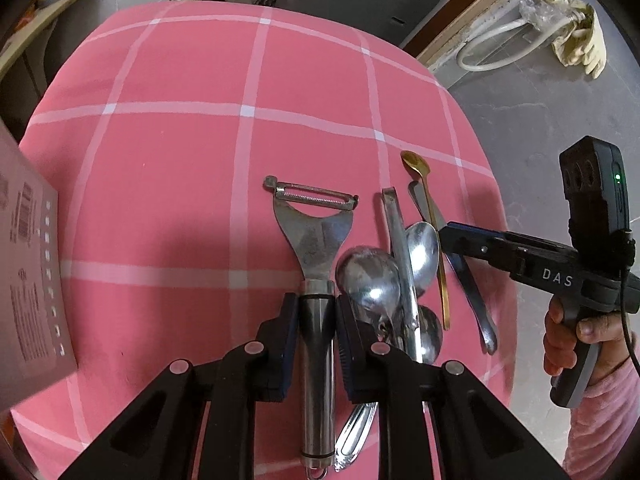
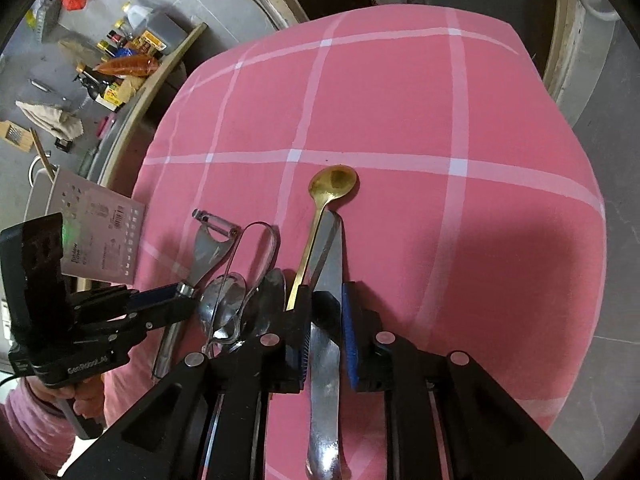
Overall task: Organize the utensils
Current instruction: 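Grasp the metal peeler with the left tool while the right tool grasps the silver butter knife, then carry the peeler into the caddy with the left tool while the right tool drops the knife in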
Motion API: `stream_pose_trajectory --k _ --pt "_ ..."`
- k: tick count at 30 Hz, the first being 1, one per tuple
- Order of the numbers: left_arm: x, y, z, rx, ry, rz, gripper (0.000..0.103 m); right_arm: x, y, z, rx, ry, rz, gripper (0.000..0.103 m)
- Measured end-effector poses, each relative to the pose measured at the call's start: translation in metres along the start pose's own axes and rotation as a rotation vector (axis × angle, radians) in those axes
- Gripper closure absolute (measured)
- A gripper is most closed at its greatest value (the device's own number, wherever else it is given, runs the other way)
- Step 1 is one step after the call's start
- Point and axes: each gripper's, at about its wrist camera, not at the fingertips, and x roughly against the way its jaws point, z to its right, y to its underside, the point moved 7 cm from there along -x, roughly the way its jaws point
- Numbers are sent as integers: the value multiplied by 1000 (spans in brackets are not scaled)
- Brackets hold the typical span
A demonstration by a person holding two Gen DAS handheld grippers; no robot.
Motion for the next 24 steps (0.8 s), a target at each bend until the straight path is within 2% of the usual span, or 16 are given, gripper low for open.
stream_pose_trajectory --k 2,9,12,18,22,24 --pt "2 4 -2 10 11 -4 86 5 3 -1 -2 0 6 98" --pt "9 21 -6 27 36 -15 86 26 38 -4 -7 28 30 100" --pt "13 30 -8 26 54 -29 86 33 55 -6 -1 41 12 101" --pt "10 31 -7 6 65 -80 85 16 62 -15 25 35 -60 101" --pt "7 29 -6 -2 71 -105 85 19 64 -15 -1 30 -40 102" --pt "11 31 -5 11 83 -82 86 27 71 -14 -20 31 -14 102"
